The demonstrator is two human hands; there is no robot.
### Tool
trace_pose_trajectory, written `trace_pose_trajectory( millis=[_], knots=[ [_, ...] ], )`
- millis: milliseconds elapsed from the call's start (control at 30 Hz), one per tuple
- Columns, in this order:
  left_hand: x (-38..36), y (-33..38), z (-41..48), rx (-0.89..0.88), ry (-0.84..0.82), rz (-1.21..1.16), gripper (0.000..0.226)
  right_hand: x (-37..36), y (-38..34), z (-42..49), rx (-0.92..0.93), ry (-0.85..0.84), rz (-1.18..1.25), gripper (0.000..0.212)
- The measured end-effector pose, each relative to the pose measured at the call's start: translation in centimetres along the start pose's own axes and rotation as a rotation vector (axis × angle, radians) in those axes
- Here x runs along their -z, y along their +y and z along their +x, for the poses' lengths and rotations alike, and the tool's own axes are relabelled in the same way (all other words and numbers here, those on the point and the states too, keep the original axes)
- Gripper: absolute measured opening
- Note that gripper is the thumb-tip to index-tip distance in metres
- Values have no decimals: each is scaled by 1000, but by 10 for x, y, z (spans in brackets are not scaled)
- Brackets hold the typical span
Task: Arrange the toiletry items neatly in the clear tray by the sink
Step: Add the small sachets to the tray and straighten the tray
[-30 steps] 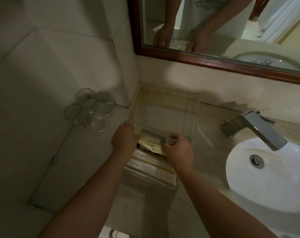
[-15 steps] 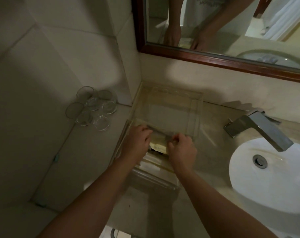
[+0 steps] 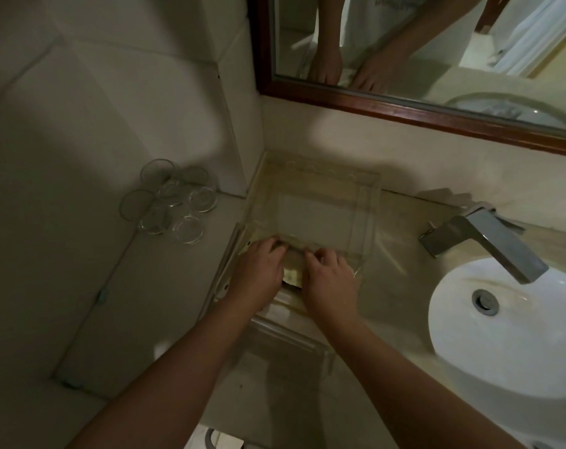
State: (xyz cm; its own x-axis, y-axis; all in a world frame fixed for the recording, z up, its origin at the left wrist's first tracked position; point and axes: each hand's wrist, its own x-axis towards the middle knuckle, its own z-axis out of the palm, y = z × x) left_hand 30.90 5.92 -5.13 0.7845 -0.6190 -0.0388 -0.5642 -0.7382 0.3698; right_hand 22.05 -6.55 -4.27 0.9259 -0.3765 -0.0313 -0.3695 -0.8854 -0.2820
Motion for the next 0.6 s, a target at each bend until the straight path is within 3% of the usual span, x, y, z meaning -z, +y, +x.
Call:
trace_pose_trajectory(
  millis=[267,333,433,500,600],
  knots=[
    [-2,0,1,18,-75,-105,44,-2,1,3,-3,-91,115,40],
    [7,2,1,34,-29,-169,39,5,1,1,-9,-49,118,42],
    [26,1,-4,97,168,-213,29,23,12,-13,-58,78,193,42],
    [35,-9,-15,212,285,-199,28,34,25,-30,-171,129,280,39],
    [36,-36,-37,474,273,-148,30,40,48,-59,-422,38,402,44]
  ],
)
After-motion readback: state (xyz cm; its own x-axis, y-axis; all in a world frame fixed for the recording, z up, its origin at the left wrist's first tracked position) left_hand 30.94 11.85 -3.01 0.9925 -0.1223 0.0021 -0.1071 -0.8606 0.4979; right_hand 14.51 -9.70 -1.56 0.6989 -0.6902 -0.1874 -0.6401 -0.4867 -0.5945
